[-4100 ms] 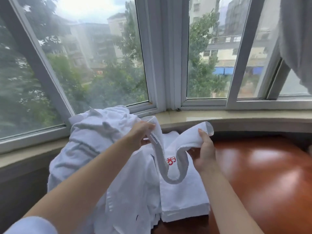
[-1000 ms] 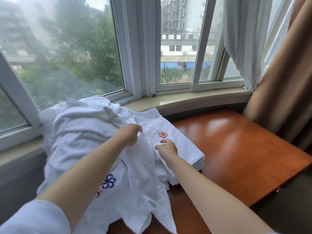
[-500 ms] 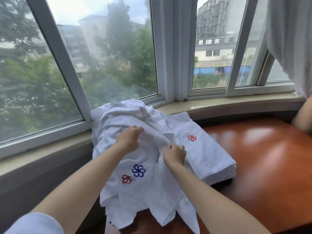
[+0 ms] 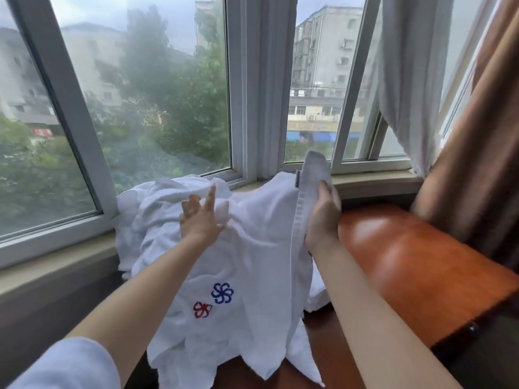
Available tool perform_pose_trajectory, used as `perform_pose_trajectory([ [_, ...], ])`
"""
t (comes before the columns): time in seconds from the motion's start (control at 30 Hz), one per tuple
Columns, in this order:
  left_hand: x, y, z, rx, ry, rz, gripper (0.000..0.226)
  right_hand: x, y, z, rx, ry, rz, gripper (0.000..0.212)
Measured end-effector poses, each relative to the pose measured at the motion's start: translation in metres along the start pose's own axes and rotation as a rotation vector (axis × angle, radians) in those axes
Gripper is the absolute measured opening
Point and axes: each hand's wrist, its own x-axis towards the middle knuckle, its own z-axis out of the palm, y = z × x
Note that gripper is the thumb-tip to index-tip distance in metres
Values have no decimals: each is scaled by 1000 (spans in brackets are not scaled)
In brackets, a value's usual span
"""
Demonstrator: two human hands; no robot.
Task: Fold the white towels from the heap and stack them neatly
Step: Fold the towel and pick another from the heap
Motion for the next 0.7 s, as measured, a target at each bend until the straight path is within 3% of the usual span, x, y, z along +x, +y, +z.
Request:
perform_pose_trajectory([
  [0.13, 7, -15, -3, 333, -35, 81, 36, -19, 28, -10, -124, 50, 37, 21],
  [0.23, 11, -22, -3, 310, -53, 127, 40, -23, 38, -6, -220, 62, 38, 17],
  [0.33, 13, -18, -13, 392, -22, 183, 28, -28, 43, 3, -382, 38, 22, 5],
  [0.4, 15, -19, -19, 355, 45, 221, 24, -34, 49, 9, -467, -11, 33, 15],
  [0.47, 15, -18, -31, 69, 188, 250, 20, -42, 56, 13, -527, -80, 46, 33],
  [0.57, 2, 0, -67, -541, 352, 397, 16, -51, 69, 20, -620, -284, 51, 81],
  [0.63, -12, 21, -94, -784, 324, 518, 10, -56, 73, 32, -682, -382, 37, 101],
  [0.7, -26, 40, -116, -996, 172, 595, 8, -56, 75, 44, -701, -367, -76, 91],
])
